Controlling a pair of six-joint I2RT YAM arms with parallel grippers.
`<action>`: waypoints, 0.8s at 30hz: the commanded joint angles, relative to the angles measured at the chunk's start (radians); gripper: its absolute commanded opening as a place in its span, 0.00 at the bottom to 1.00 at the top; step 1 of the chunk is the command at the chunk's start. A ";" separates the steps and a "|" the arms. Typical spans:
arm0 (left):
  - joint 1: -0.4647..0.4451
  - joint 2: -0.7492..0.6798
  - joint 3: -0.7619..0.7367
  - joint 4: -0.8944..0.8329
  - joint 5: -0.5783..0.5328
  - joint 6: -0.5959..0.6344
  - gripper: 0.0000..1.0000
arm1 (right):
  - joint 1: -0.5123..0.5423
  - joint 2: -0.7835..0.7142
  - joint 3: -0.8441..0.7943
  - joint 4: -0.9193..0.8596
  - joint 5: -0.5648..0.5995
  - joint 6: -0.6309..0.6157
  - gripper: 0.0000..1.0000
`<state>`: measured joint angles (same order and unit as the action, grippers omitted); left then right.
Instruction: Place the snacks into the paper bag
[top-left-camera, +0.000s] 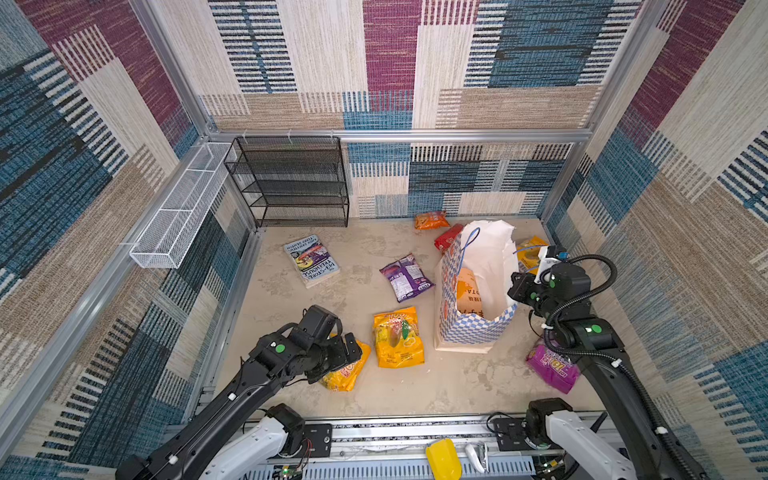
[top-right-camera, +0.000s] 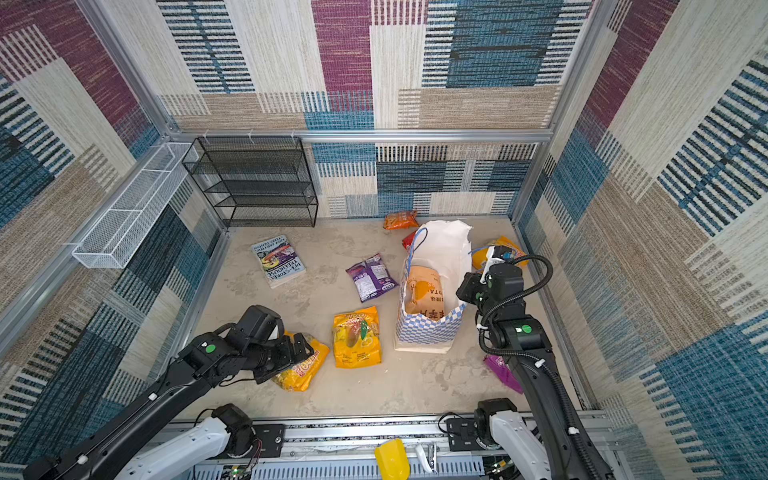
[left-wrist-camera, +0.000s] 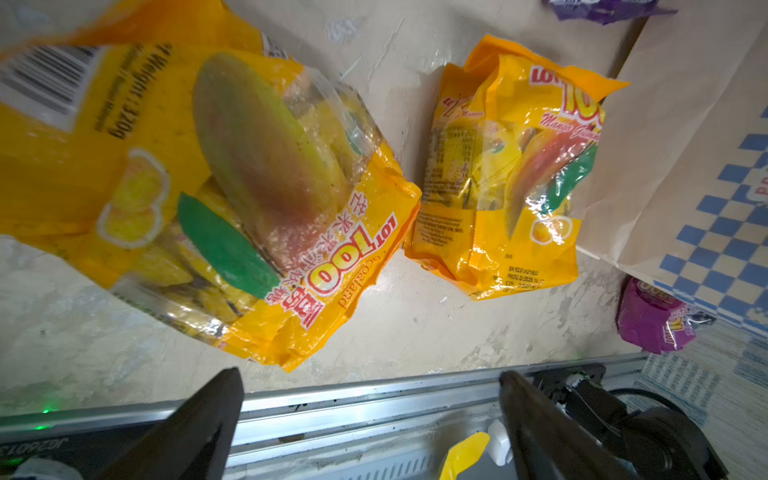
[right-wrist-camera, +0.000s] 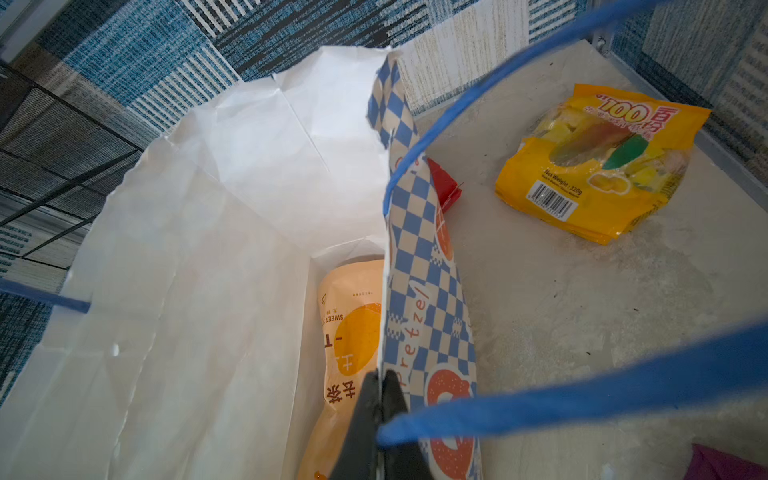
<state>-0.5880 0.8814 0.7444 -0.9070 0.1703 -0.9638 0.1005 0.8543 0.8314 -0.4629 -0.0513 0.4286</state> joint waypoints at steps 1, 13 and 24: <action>-0.011 0.010 -0.042 0.054 0.055 -0.087 0.99 | -0.001 0.004 0.003 0.013 0.005 -0.007 0.00; -0.006 0.148 -0.148 0.211 -0.066 -0.127 0.99 | 0.000 0.038 0.035 -0.016 0.032 -0.008 0.00; 0.189 0.336 -0.023 0.218 -0.146 0.071 1.00 | 0.001 0.045 0.031 -0.013 0.052 0.014 0.00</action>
<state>-0.4362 1.1961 0.6815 -0.6998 0.0799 -0.9989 0.1005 0.9024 0.8631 -0.4683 -0.0162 0.4297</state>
